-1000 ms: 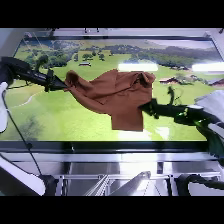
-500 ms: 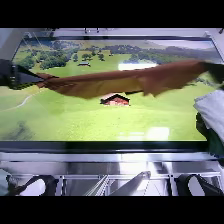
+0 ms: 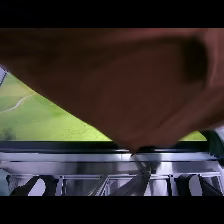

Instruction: Fold the shirts.

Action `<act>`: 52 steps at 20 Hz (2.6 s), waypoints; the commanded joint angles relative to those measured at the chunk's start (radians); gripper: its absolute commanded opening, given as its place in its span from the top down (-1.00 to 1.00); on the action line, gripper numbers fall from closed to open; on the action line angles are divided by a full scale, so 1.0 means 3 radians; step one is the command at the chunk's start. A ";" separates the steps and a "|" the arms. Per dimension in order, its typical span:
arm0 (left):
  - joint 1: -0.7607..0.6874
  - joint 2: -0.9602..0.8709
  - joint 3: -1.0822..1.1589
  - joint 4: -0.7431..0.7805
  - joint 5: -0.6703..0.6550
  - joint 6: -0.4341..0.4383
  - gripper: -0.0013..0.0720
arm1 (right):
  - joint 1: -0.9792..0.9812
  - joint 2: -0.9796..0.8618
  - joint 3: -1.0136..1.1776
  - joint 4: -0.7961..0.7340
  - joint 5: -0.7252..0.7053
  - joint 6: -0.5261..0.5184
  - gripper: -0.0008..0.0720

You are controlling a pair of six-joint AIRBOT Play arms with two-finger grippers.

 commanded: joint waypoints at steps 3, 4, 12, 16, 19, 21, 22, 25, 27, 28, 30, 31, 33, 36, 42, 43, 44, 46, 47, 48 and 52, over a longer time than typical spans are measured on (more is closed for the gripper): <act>-0.0153 -0.1361 0.0526 0.0010 0.0158 -0.0493 0.89 | 0.0725 -0.1217 0.0225 -0.0423 -0.0071 -0.0097 0.94; -0.0247 -0.1626 0.0416 0.0013 0.0203 -0.0524 0.90 | 0.1038 -0.1512 0.0225 -0.0643 -0.0080 -0.0102 0.94; -0.0872 -0.3356 -0.0296 0.0008 -0.0381 -0.0313 0.90 | 0.2106 -0.3415 0.0226 -0.0870 -0.1139 -0.0231 0.94; -0.0904 -0.3778 0.0155 0.0004 -0.0352 -0.0195 0.90 | 0.1996 -0.3468 0.0252 -0.0870 -0.1241 -0.0229 0.94; -0.0904 -0.3808 0.0525 0.0010 -0.0477 -0.0195 0.90 | 0.1916 -0.3374 0.0262 -0.0872 -0.1152 -0.0168 0.94; -0.0904 -0.3807 0.0706 0.0011 -0.0487 -0.0198 0.90 | 0.1916 -0.3362 0.0261 -0.0874 -0.1034 -0.0167 0.94; -0.0904 -0.3807 0.0777 0.0010 -0.0465 -0.0200 0.89 | 0.1919 -0.3362 0.0261 -0.0872 -0.0973 -0.0165 0.94; -0.0904 -0.3807 0.0825 0.0014 -0.0244 -0.0201 0.89 | 0.1919 -0.3362 0.0261 -0.0876 -0.0710 -0.0094 0.94; -0.0904 -0.3807 0.0687 0.0020 0.0066 -0.0201 0.89 | 0.1919 -0.3362 0.0261 -0.0879 -0.0421 -0.0065 0.94; -0.0904 -0.3807 0.0586 0.0027 0.0189 -0.0202 0.89 | 0.1923 -0.3362 0.0258 -0.0913 -0.0312 -0.0010 0.94; -0.0848 -0.3806 0.0403 0.0079 0.0413 -0.0200 0.89 | 0.1938 -0.3352 0.0257 -0.1231 -0.0174 0.0248 0.94; -0.0806 -0.3794 0.0340 0.0094 0.0467 -0.0200 0.79 | 0.1942 -0.3346 0.0254 -0.1484 -0.0095 0.0383 0.94; -0.0690 -0.3694 0.0188 0.0097 0.0487 -0.0197 0.18 | 0.1947 -0.3295 0.0168 -0.1858 -0.0010 0.0547 0.94; -0.0549 -0.3541 0.0006 0.0130 0.0500 -0.0198 0.18 | 0.1946 -0.3232 -0.0017 -0.1937 0.0023 0.0544 0.94; -0.0375 -0.3279 -0.0178 0.0710 0.0076 -0.0300 0.18 | 0.1948 -0.3129 -0.0407 -0.2018 0.0060 0.0519 0.94; -0.0417 -0.3286 -0.0085 0.0726 0.0004 -0.0233 0.17 | 0.1960 -0.3129 -0.0415 -0.2019 0.0058 0.0520 0.94; -0.0488 -0.3285 0.0050 0.0807 -0.0050 -0.0034 0.17 | 0.1971 -0.3129 -0.0415 -0.2005 0.0057 0.0520 0.94; -0.0707 -0.3286 0.0334 0.1186 -0.0065 0.0136 0.17 | 0.1995 -0.3129 -0.0415 -0.1980 0.0042 0.0523 0.94; -0.0828 -0.3290 0.0454 0.1408 -0.0095 0.0135 0.17 | 0.2009 -0.3129 -0.0415 -0.1981 0.0042 0.0521 0.94; -0.0940 -0.3318 0.0582 0.1574 -0.0146 0.0122 0.17 | 0.2017 -0.3129 -0.0415 -0.1980 0.0042 0.0521 0.94; -0.1171 -0.3648 0.1024 0.1605 -0.0203 0.0109 -0.98 | 0.2036 -0.3129 -0.0415 -0.1980 0.0022 0.0533 0.94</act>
